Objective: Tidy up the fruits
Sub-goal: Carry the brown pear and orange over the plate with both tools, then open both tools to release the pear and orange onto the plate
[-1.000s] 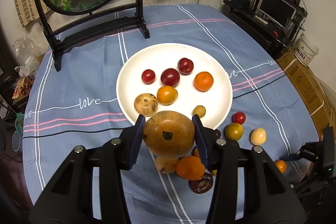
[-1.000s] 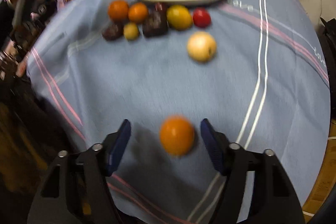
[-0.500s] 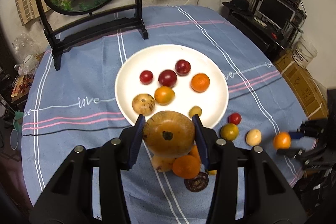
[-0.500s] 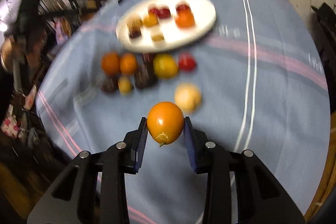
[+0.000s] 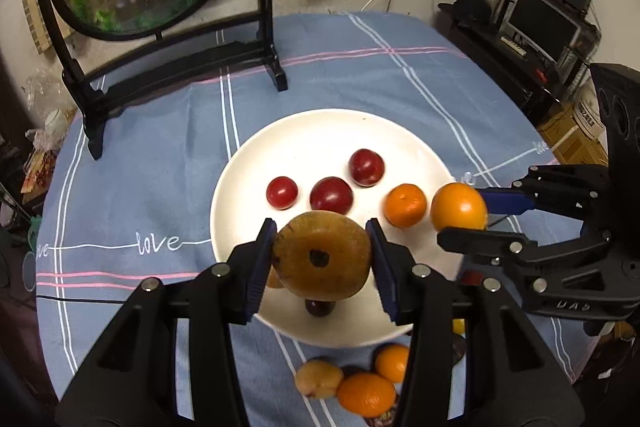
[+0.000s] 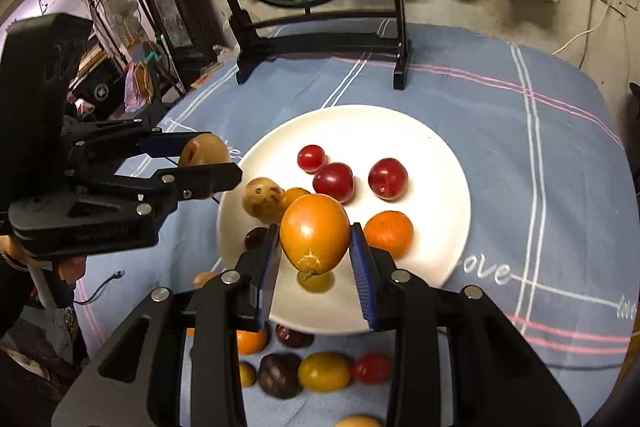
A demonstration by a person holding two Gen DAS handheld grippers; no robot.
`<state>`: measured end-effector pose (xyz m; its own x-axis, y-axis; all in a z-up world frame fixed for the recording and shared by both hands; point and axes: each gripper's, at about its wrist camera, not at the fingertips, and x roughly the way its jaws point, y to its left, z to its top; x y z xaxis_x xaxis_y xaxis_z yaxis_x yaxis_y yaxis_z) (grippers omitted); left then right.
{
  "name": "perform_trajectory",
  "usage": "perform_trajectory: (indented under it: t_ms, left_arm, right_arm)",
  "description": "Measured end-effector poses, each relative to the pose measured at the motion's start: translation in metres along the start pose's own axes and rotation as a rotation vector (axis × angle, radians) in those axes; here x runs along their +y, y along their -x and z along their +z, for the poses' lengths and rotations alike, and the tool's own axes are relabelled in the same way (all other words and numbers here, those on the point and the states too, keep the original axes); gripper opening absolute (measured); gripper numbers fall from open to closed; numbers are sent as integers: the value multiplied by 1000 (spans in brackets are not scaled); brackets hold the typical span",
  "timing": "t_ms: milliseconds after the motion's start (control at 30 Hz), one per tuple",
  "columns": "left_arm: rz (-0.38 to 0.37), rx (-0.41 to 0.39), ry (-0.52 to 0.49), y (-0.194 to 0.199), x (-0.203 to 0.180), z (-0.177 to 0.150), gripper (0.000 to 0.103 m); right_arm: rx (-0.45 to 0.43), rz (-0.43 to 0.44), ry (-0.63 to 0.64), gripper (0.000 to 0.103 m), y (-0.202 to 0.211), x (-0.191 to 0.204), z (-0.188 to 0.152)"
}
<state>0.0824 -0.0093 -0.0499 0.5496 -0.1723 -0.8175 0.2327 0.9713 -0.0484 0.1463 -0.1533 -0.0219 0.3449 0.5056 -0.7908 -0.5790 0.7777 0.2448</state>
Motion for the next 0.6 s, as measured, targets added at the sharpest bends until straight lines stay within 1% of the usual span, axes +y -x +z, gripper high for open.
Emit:
perform_trajectory:
  t_ms: [67, 167, 233, 267, 300, 333, 367, 533, 600]
  left_arm:
    - [6, 19, 12, -12, 4, 4, 47]
    - [5, 36, 27, -26, 8, 10, 50]
    - [9, 26, 33, -28, 9, 13, 60]
    - [5, 20, 32, -29, 10, 15, 60]
    - [-2, 20, 32, -29, 10, 16, 61]
    - [-2, 20, 36, -30, 11, 16, 61]
    - [2, 22, 41, -31, 13, 17, 61]
    - [3, 5, 100, -21, 25, 14, 61]
    - [5, -5, 120, -14, 29, 11, 61]
  right_arm:
    - [31, 20, 10, 35, -11, -3, 1]
    - [62, -20, 53, 36, -25, -4, 2]
    - [66, -13, 48, 37, -27, -9, 2]
    - [57, -9, 36, 40, -26, -12, 2]
    - [51, -3, 26, 54, -25, -13, 2]
    - [28, -13, 9, 64, -21, -16, 2]
    - [8, -17, 0, 67, -18, -18, 3]
    - [-80, 25, -114, 68, 15, -33, 2]
    - [-116, 41, -160, 71, 31, -37, 1]
